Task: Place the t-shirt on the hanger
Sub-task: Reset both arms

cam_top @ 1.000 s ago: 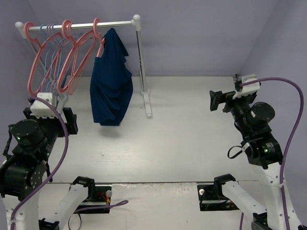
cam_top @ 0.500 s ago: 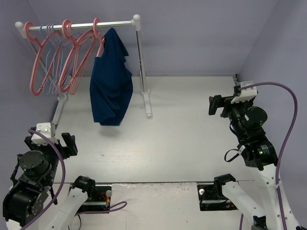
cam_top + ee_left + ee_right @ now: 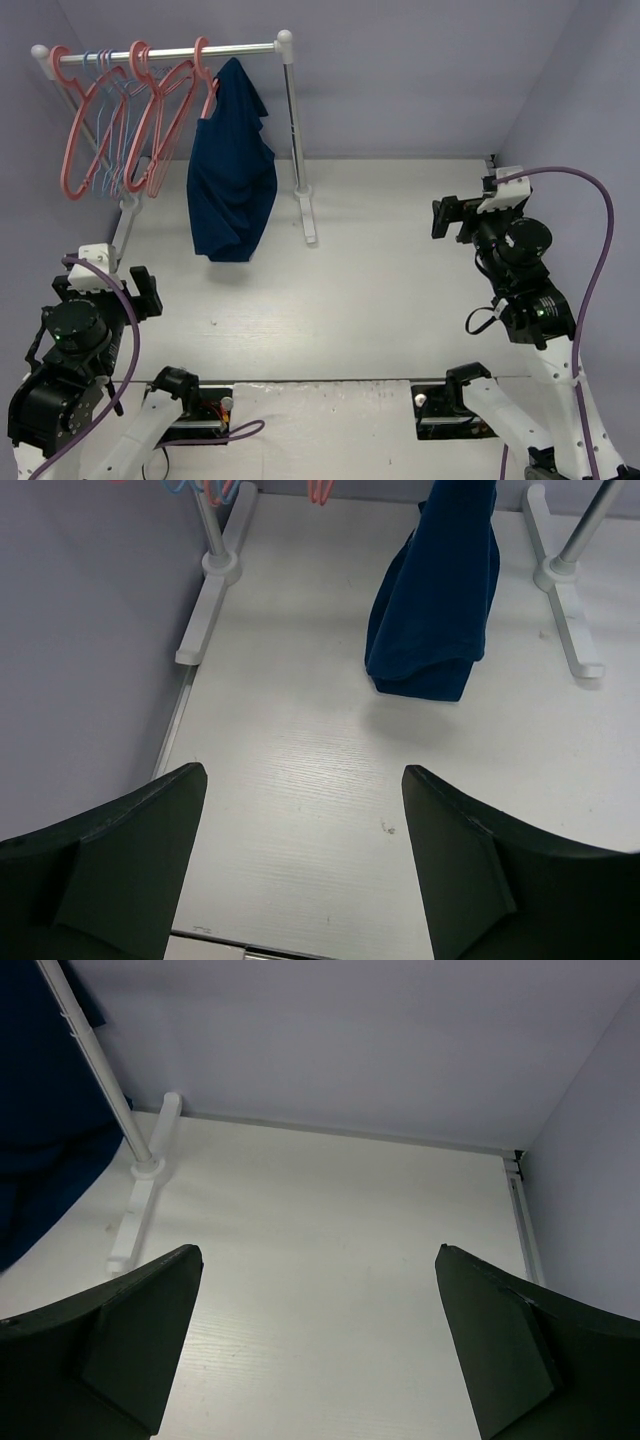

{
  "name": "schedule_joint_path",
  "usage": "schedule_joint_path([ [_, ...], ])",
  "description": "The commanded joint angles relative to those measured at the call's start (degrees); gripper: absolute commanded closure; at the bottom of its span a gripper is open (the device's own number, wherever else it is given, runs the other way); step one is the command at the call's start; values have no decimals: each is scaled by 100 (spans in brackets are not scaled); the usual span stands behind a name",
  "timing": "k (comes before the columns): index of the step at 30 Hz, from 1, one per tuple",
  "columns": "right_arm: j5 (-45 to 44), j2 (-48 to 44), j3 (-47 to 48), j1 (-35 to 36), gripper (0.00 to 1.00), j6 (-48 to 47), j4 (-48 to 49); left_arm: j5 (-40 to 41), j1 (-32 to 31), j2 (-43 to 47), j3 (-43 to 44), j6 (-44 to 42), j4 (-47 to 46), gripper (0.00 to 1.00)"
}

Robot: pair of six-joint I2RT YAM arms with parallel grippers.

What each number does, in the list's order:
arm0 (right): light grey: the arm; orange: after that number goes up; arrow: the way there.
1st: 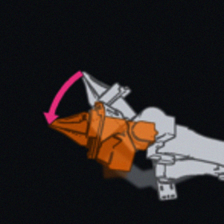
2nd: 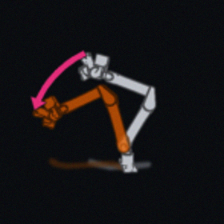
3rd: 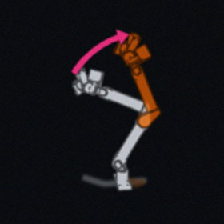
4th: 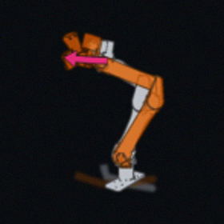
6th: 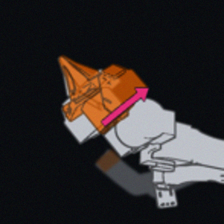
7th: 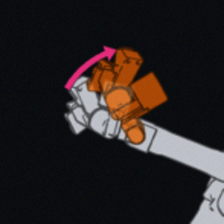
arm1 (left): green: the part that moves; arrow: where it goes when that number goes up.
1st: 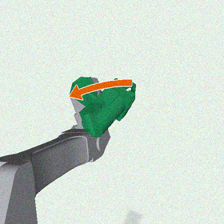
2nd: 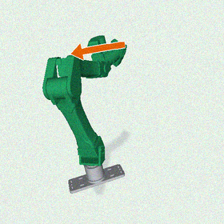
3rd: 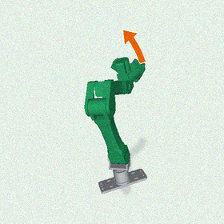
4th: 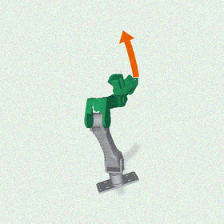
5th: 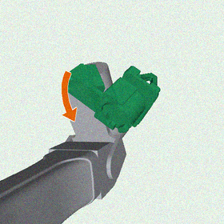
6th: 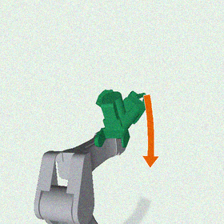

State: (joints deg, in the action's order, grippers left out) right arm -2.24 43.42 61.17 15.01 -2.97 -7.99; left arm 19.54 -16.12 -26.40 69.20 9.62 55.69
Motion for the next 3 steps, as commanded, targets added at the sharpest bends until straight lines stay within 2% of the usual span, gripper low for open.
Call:
schedule_joint_path([
  [1,-87,-82,120,43,0,68,492,97,-23,-144,118,4,-252,25],
  [3,-61,-59,136,40,0,54,497,56,-14,-132,72,-10,-252,25],
])
